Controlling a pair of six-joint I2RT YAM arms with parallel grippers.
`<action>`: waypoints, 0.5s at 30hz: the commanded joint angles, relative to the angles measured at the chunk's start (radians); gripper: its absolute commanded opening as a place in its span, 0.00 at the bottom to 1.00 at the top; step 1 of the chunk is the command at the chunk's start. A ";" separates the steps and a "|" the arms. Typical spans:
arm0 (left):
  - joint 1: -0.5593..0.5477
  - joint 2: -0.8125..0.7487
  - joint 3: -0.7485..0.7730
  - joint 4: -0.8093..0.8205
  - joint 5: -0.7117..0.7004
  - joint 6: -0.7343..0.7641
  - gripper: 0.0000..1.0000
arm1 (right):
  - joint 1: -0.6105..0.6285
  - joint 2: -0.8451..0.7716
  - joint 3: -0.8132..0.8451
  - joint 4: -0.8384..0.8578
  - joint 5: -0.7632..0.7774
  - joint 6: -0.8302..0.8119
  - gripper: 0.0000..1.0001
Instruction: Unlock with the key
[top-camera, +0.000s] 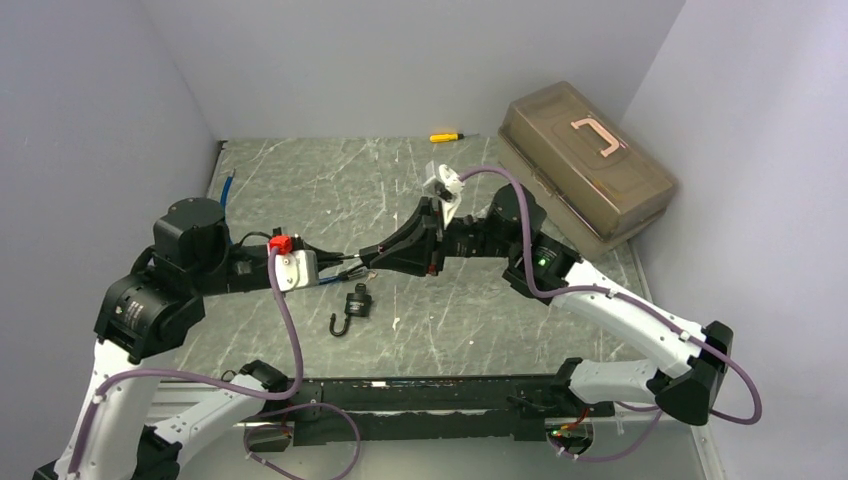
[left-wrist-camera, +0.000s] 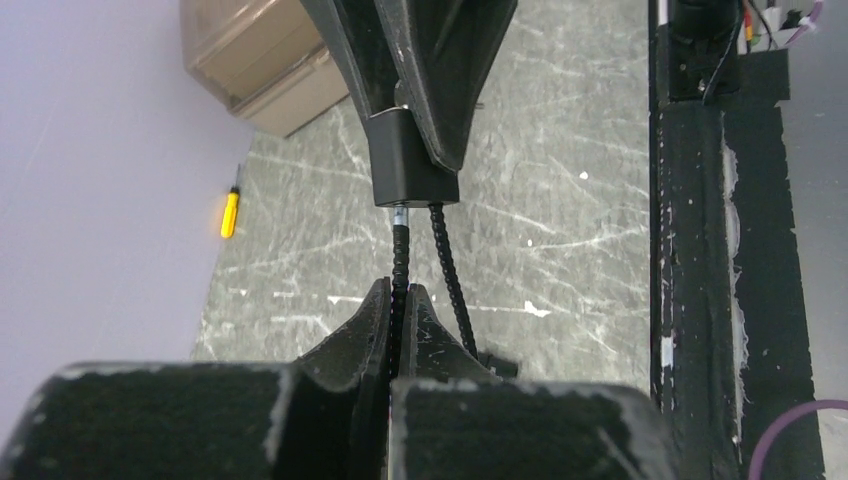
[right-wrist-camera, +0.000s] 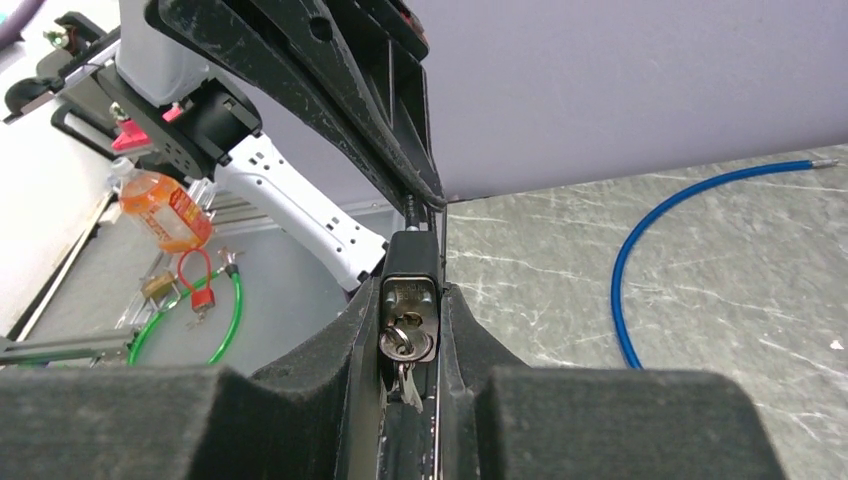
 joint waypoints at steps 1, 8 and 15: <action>0.067 -0.099 -0.073 -0.093 0.006 -0.014 0.01 | -0.122 -0.160 -0.050 0.143 0.083 0.042 0.00; 0.062 -0.022 -0.059 -0.115 0.110 0.008 0.07 | -0.129 -0.068 -0.180 0.610 0.075 0.339 0.00; 0.056 -0.022 0.009 -0.060 -0.002 -0.038 0.11 | -0.107 -0.166 -0.204 0.450 0.189 0.197 0.00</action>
